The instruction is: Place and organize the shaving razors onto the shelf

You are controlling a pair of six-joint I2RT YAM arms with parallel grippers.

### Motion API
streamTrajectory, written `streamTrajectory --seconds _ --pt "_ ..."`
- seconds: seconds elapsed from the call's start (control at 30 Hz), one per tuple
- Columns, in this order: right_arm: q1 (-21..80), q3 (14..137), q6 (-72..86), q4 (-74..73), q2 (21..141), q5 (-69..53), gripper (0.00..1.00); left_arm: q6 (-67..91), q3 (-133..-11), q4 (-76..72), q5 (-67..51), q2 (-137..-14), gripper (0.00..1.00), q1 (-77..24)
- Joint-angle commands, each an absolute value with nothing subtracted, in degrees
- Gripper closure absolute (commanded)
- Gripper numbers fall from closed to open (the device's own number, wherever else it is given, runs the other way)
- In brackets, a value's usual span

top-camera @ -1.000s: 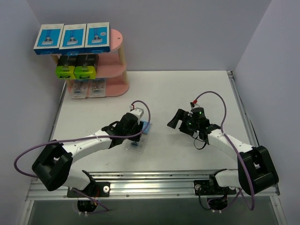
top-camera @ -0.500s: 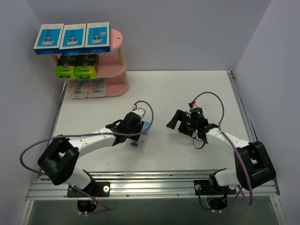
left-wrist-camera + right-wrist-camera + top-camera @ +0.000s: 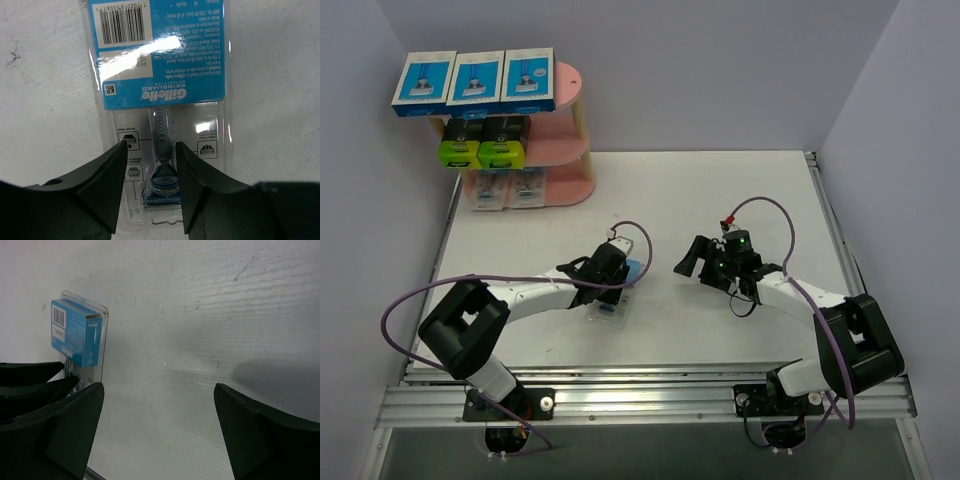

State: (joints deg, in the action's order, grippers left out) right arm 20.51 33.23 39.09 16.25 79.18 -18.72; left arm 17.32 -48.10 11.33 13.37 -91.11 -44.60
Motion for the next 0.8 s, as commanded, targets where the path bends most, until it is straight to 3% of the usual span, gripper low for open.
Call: streamTrajectory --seconds 0.0,0.13,0.47,0.5,0.53,0.57,0.77 --pt "19.78 32.87 38.14 17.31 79.89 -19.42 0.13 16.88 -50.19 9.14 13.36 -92.55 0.50 -44.91" --pt "19.60 32.87 38.06 17.67 80.59 -19.77 0.13 17.14 -50.19 9.05 13.27 -94.04 0.60 -44.91" --pt "19.60 33.22 38.23 17.67 81.30 -20.21 0.14 17.49 -50.10 9.40 13.62 -96.15 0.53 -44.74" --pt "19.60 33.22 38.23 17.58 81.12 -20.13 0.14 17.66 -50.10 9.40 13.36 -96.33 0.58 -44.74" --pt "19.60 33.31 38.32 17.40 81.04 -20.30 0.14 18.01 -50.10 9.40 12.92 -96.33 0.69 -44.74" --pt "19.51 33.48 38.41 17.32 81.04 -20.39 0.14 18.37 -50.01 9.40 12.83 -96.15 0.95 -44.74" --pt "19.77 34.28 39.20 16.96 79.81 -21.27 0.14 20.12 -49.83 11.07 14.06 -91.06 0.98 -44.74"
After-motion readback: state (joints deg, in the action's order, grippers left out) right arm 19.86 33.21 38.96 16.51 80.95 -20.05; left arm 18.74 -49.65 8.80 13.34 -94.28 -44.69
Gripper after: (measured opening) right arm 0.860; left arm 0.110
